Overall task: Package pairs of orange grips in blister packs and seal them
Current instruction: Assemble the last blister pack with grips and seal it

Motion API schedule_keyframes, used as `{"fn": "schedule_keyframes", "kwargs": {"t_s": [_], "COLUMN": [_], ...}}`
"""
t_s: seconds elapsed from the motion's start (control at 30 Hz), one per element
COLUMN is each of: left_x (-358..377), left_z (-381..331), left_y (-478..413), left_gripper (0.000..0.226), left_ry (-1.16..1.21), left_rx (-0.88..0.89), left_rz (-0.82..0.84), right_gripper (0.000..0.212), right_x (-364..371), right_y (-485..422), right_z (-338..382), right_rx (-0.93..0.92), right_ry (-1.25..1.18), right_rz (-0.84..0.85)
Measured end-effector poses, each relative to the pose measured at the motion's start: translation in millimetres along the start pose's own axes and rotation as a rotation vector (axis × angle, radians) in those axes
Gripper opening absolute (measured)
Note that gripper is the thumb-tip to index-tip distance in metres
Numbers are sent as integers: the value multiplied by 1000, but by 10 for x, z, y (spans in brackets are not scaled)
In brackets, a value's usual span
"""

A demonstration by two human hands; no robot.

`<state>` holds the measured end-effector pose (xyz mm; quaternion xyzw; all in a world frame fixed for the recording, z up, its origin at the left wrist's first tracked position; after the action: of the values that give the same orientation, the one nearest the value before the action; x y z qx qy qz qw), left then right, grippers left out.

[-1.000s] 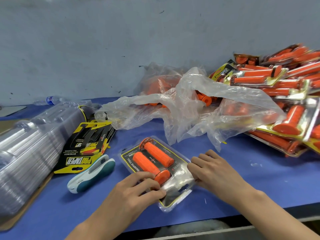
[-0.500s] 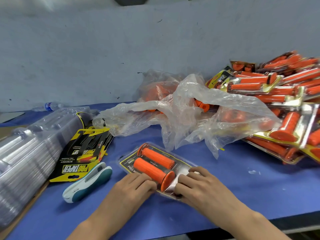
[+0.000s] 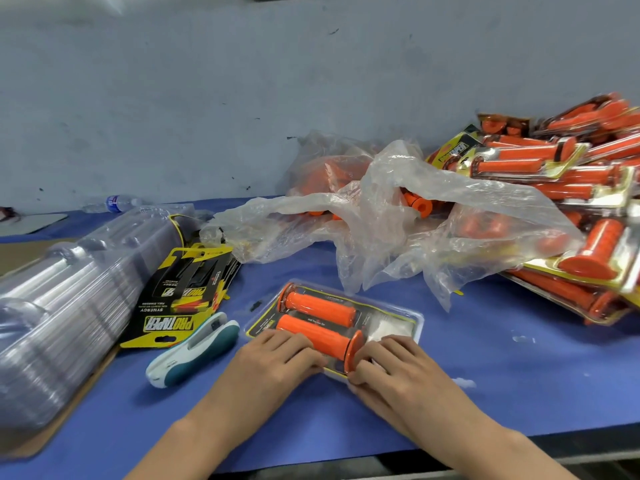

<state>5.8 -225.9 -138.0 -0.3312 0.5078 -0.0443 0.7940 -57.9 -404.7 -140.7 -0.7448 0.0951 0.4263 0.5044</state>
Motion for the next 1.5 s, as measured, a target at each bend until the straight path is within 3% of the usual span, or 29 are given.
{"fn": "schedule_keyframes", "kwargs": {"t_s": [0.17, 0.27, 0.43, 0.5, 0.57, 0.63, 0.73, 0.77, 0.83, 0.9, 1.0, 1.2, 1.4, 1.5], "left_x": [-76, -183, -174, -122, -124, -195, -209, -167, -87, -23, 55, 28, 9, -72], "left_z": [349, 674, 1004, 1021, 999, 959, 806, 687, 332, 13, -164, -230, -182, -121], "left_y": [159, 430, 865, 926, 910, 844, 730, 687, 554, 352, 124, 43, 60, 82], "left_gripper": [35, 60, 76, 71, 62, 50, 37, 44, 63, 64, 43, 68, 70, 61], "left_ry": [-117, -161, -102, -53, -25, 148, 832, 1080, 1468, 1637, 1549, 1552, 1544, 1524], "left_rx": [-130, -412, -857, -904, -908, -1022, -1343, -1412, -1412, -1312, -1282, -1321, -1342, -1305], "left_rz": [20, 123, 379, 454, 427, 318, 24, 16, 169, 308, 375, 287, 224, 304], "right_gripper": [22, 23, 22, 19, 17, 16, 19, 20, 21, 23, 22, 17, 17, 22], "right_x": [-44, -79, -57, -49, -46, -39, -36, -38, -41, -42, -34, -8, -58, -64], "right_y": [2, 9, 39, 57, 74, 82, 70, 66, 59, 57, 65, 110, 210, 210], "right_z": [-56, -81, -78, -87, -91, -88, -89, -87, -79, -74, -80, -151, -273, -245], "right_rx": [43, 68, 64, 64, 70, 65, 62, 60, 54, 45, 39, 35, 60, 48], "right_ry": [-63, -84, -107, -121, -122, -106, -75, -65, -52, -45, -35, -11, -107, -69], "right_rz": [29, 26, 47, 49, 45, 35, 28, 25, 15, 4, -3, 0, 8, -22]}}
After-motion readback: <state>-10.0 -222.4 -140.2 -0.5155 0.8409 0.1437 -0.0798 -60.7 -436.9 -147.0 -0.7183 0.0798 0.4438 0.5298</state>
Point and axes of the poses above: each hand's wrist, its own y-axis away from the middle knuckle, its own x-axis out of the palm, z = x × y, the point moved 4 cm from there along -y, towards the middle knuckle, and after that the axes turned 2 degrees about -y, right-handed, at the moved point
